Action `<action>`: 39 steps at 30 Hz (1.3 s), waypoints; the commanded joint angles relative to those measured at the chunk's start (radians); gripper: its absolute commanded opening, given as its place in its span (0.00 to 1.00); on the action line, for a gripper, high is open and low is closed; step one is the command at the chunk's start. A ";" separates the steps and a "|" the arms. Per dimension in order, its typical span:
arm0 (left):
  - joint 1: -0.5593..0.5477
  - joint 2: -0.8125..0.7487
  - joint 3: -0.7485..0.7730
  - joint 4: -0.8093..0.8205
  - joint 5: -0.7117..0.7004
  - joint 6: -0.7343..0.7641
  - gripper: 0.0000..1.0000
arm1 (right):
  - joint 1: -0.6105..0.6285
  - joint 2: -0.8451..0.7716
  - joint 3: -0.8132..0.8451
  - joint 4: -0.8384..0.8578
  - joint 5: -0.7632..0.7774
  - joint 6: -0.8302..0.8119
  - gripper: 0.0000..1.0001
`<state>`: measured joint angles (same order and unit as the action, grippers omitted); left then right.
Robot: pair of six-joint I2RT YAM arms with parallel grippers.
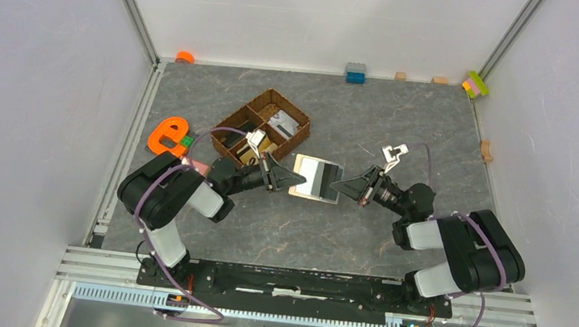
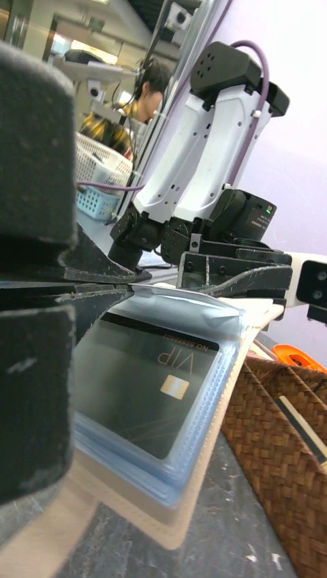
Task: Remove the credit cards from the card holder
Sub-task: Remove the credit card from the card holder.
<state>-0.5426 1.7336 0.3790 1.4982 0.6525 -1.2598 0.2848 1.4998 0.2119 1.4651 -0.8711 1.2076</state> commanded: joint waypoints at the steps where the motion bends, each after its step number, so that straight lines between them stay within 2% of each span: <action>1: 0.004 -0.029 -0.003 0.057 -0.006 -0.001 0.02 | -0.004 -0.084 -0.002 0.021 0.028 -0.143 0.00; 16: 0.004 -0.032 0.001 0.057 0.004 -0.003 0.02 | -0.005 -0.111 -0.002 -0.045 0.038 -0.184 0.00; 23: 0.014 -0.032 -0.021 0.057 -0.029 0.011 0.02 | -0.028 -0.190 0.001 -0.274 0.114 -0.319 0.00; 31: 0.037 0.025 -0.043 0.058 -0.042 0.033 0.02 | -0.039 -0.363 0.022 -0.616 0.268 -0.509 0.00; 39: 0.039 0.019 -0.068 0.026 -0.067 0.060 0.02 | -0.028 -0.410 0.047 -0.681 0.297 -0.530 0.00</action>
<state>-0.5098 1.7550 0.3126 1.4937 0.6075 -1.2484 0.2508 1.1023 0.2142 0.8223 -0.6086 0.7177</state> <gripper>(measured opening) 0.050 0.004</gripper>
